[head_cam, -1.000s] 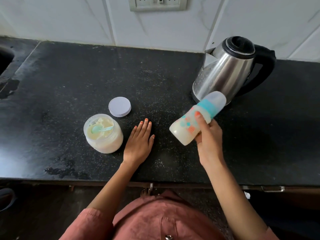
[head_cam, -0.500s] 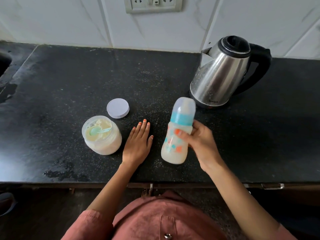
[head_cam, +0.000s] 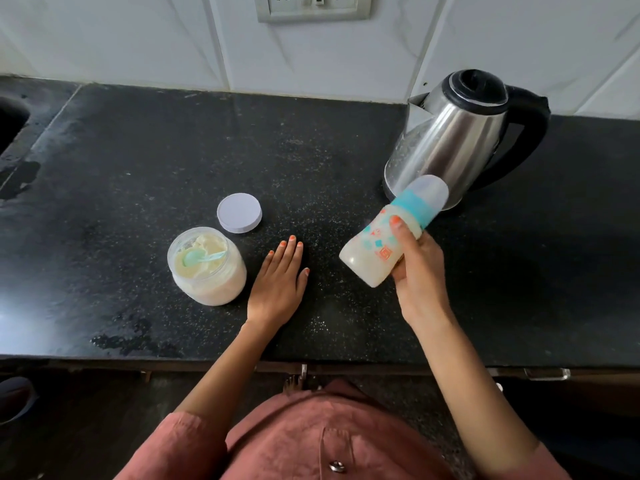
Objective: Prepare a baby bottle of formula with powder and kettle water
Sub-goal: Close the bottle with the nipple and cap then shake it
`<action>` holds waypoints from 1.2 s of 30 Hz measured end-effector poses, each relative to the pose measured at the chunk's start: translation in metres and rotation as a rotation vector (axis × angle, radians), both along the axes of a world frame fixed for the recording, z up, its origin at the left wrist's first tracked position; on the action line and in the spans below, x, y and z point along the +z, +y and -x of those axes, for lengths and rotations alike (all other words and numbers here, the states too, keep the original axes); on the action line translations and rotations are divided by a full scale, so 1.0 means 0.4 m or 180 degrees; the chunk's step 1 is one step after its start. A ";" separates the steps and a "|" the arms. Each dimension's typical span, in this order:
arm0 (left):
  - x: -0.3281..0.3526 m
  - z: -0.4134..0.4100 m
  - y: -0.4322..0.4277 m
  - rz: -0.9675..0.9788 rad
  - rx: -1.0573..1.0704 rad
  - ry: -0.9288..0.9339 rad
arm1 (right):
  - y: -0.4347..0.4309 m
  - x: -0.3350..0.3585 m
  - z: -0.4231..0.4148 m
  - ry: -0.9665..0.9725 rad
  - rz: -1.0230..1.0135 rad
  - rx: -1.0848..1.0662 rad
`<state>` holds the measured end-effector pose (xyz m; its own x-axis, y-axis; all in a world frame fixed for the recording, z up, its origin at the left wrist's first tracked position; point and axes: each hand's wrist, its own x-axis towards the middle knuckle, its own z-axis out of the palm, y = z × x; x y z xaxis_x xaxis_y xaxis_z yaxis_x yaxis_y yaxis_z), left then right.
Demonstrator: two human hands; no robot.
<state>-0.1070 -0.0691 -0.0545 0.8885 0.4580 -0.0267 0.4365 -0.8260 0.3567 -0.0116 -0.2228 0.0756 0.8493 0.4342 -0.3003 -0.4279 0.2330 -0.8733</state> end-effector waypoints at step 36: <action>0.000 -0.003 0.003 0.0032 0.0015 0.0041 | -0.013 -0.020 0.035 -0.0080 0.0338 0.0319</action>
<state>-0.1059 -0.0680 -0.0546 0.8860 0.4618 -0.0427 0.4449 -0.8204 0.3593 -0.0254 -0.2281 0.0677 0.8111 0.4840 -0.3284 -0.4221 0.0959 -0.9014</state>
